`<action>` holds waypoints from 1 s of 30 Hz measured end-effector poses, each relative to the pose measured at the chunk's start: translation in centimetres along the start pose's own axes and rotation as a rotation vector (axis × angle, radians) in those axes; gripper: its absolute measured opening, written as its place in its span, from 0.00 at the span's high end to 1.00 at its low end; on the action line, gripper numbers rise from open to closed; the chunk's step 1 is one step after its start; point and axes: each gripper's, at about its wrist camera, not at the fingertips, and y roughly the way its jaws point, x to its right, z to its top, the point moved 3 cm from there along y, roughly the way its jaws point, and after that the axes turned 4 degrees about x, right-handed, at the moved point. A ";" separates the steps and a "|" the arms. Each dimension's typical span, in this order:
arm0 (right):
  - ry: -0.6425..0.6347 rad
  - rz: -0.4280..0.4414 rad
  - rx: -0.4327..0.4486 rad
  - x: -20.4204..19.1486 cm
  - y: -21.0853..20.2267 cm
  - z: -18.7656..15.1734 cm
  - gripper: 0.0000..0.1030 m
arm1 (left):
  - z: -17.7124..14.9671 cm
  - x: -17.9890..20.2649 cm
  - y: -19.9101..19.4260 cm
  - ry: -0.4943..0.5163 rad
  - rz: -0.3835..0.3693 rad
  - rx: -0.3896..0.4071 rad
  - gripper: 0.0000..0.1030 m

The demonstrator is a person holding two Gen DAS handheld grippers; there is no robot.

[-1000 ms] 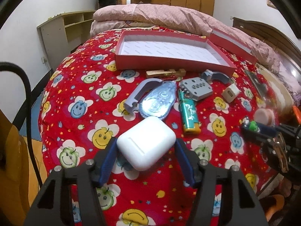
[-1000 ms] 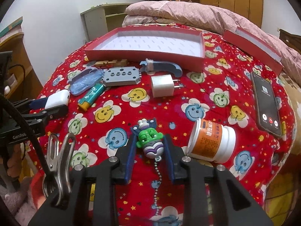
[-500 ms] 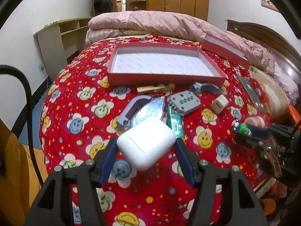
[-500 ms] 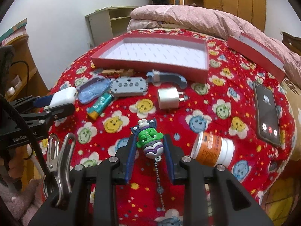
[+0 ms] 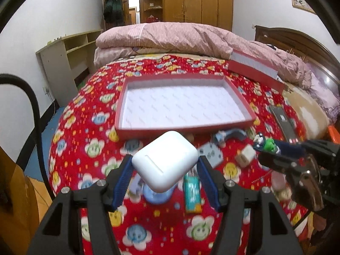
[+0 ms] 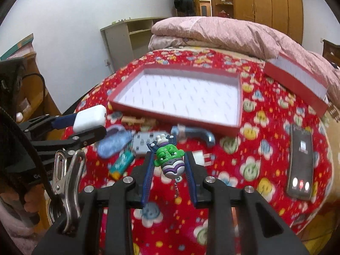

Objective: Organize rigid objects
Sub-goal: 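Carry earbud case into red box with left tool while right tool carries keychain in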

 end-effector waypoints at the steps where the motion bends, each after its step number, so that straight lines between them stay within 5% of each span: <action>1: -0.002 0.001 0.002 0.1 0.1 0.5 0.71 | 0.6 0.0 0.3 0.000 0.004 0.003 0.38; 13: -0.006 -0.023 -0.015 2.2 4.5 6.1 0.71 | 6.5 -0.8 4.4 -0.013 0.040 -0.004 0.38; 30: 0.085 -0.063 -0.102 6.8 12.6 9.8 0.71 | 9.7 -0.9 15.3 -0.045 0.052 -0.170 0.38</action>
